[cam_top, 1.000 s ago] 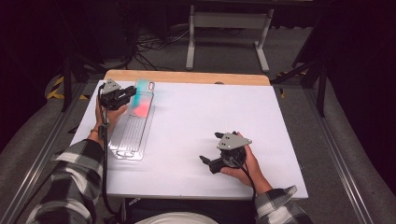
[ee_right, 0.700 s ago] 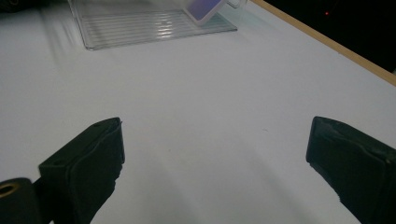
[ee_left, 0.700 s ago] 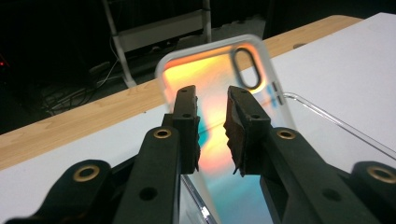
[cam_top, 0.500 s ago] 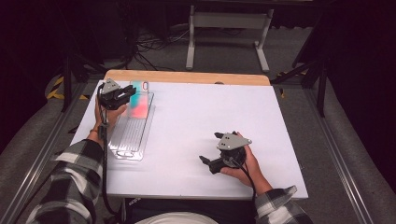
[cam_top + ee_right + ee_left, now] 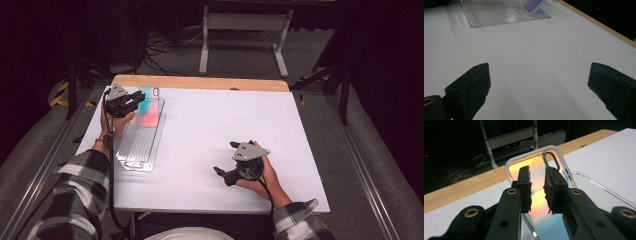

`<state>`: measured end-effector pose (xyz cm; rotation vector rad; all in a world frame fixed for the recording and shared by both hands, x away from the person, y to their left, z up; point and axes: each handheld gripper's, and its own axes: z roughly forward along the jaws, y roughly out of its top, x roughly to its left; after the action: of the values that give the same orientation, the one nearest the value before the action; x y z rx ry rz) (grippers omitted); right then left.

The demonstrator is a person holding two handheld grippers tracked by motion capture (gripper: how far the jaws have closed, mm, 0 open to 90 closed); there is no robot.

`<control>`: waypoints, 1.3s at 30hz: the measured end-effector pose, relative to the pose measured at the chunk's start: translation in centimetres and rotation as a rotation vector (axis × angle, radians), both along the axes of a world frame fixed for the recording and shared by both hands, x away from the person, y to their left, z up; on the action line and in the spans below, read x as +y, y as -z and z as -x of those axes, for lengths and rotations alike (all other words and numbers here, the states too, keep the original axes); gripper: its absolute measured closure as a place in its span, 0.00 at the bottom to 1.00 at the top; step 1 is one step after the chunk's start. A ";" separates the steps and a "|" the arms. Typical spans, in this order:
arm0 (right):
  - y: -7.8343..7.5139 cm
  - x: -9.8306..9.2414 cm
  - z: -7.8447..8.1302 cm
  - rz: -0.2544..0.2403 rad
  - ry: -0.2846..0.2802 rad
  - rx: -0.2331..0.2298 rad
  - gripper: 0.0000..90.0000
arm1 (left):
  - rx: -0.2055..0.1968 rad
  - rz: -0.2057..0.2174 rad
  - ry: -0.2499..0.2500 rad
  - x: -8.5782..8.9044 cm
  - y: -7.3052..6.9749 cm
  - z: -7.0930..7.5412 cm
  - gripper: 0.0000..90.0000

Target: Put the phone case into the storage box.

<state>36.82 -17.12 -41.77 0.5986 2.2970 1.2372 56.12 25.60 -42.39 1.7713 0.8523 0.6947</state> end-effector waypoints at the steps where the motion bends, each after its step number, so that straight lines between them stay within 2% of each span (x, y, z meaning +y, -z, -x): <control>1: 0.0 0.0 0.0 0.001 -0.001 -0.003 0.05 | -0.001 -0.001 0.001 0.0 -0.1 0.1 0.83; 12: -0.1 0.0 0.1 0.003 0.005 -0.013 0.05 | -0.031 -0.013 0.003 0.1 -0.9 0.9 0.80; 23: -0.1 -0.1 0.1 0.004 0.017 -0.027 0.05 | -0.052 -0.036 0.030 -0.4 -1.0 2.0 0.75; 33: -0.2 -0.1 0.1 0.006 0.019 -0.032 0.05 | -0.059 -0.005 0.051 -0.4 -1.4 2.7 0.68; 37: -0.2 -0.3 0.1 0.002 0.023 -0.034 0.05 | -0.060 -0.028 0.061 -0.6 -1.4 3.2 0.65; 39: -0.2 -0.3 0.1 0.001 0.023 -0.034 0.05 | -0.063 -0.024 0.062 -0.6 -1.6 3.4 0.63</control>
<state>36.71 -17.46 -41.53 0.5978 2.2562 1.2262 52.72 25.04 -40.78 1.7808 0.7459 0.7191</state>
